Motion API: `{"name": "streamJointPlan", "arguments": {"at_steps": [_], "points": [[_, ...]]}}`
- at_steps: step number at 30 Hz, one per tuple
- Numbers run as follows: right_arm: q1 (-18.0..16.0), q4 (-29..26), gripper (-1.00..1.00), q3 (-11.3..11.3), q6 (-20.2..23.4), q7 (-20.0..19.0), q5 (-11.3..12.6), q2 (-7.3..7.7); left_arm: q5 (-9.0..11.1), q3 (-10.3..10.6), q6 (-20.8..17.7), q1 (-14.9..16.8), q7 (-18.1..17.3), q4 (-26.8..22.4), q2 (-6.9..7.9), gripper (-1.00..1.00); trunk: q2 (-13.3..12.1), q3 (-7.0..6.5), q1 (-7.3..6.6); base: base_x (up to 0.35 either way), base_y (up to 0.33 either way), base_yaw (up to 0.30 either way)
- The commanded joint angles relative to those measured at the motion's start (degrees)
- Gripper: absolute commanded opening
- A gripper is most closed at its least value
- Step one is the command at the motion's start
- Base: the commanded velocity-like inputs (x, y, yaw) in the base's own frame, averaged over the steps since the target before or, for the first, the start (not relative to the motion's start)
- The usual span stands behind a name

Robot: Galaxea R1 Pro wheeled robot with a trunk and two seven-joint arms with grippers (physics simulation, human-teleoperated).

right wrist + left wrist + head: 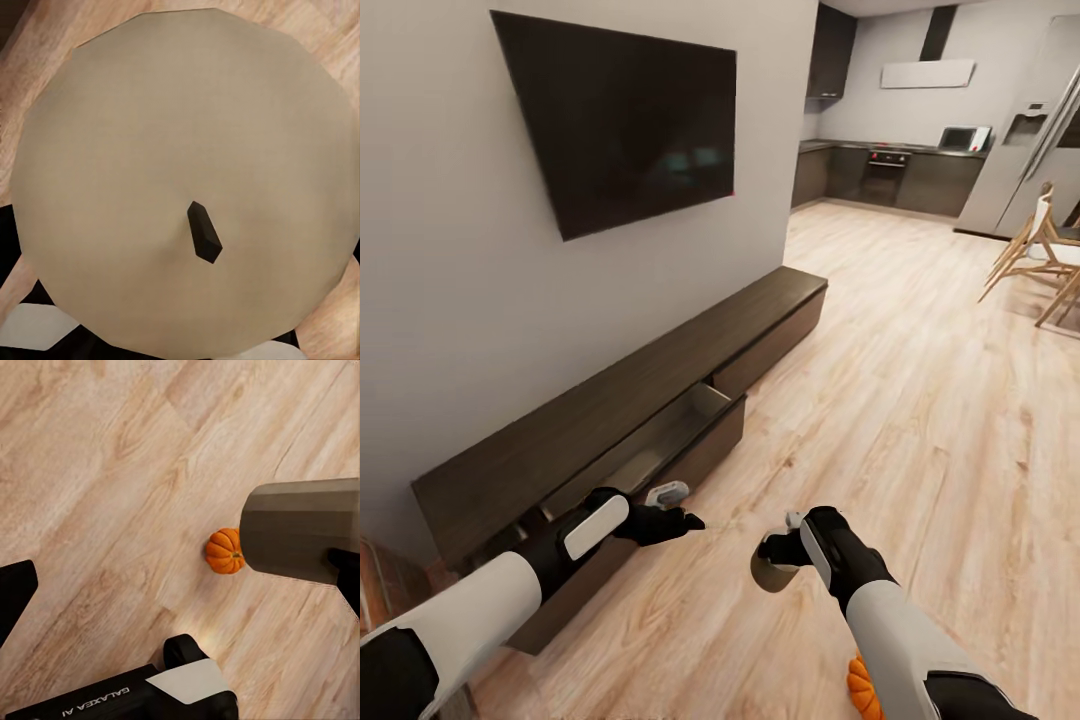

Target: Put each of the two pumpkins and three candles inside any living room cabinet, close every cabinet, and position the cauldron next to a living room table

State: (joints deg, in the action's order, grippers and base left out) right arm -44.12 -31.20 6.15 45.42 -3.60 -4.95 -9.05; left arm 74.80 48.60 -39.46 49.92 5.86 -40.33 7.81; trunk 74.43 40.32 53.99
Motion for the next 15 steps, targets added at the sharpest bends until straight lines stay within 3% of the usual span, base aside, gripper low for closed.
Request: {"name": "streamJointPlan", "arguments": {"at_steps": [1,12,15], "points": [[0.0,0.0,-1.00,0.0,0.0,0.0,0.0,0.00,0.0,0.0,0.0,0.0,0.0,0.0,-0.01,1.00,0.0,0.00,0.00,0.000,-0.141,0.289],[0.0,0.0,-1.00,0.0,0.0,0.0,0.0,-0.01,0.0,0.0,0.1,0.0,-0.1,0.0,0.01,1.00,0.0,0.00,0.00,0.043,-0.214,0.289],[0.0,0.0,-1.00,0.0,0.0,0.0,0.0,0.00,0.1,0.0,1.3,0.0,-0.1,0.1,0.05,1.00,0.0,0.00,0.00,0.019,-0.063,0.289]]}}
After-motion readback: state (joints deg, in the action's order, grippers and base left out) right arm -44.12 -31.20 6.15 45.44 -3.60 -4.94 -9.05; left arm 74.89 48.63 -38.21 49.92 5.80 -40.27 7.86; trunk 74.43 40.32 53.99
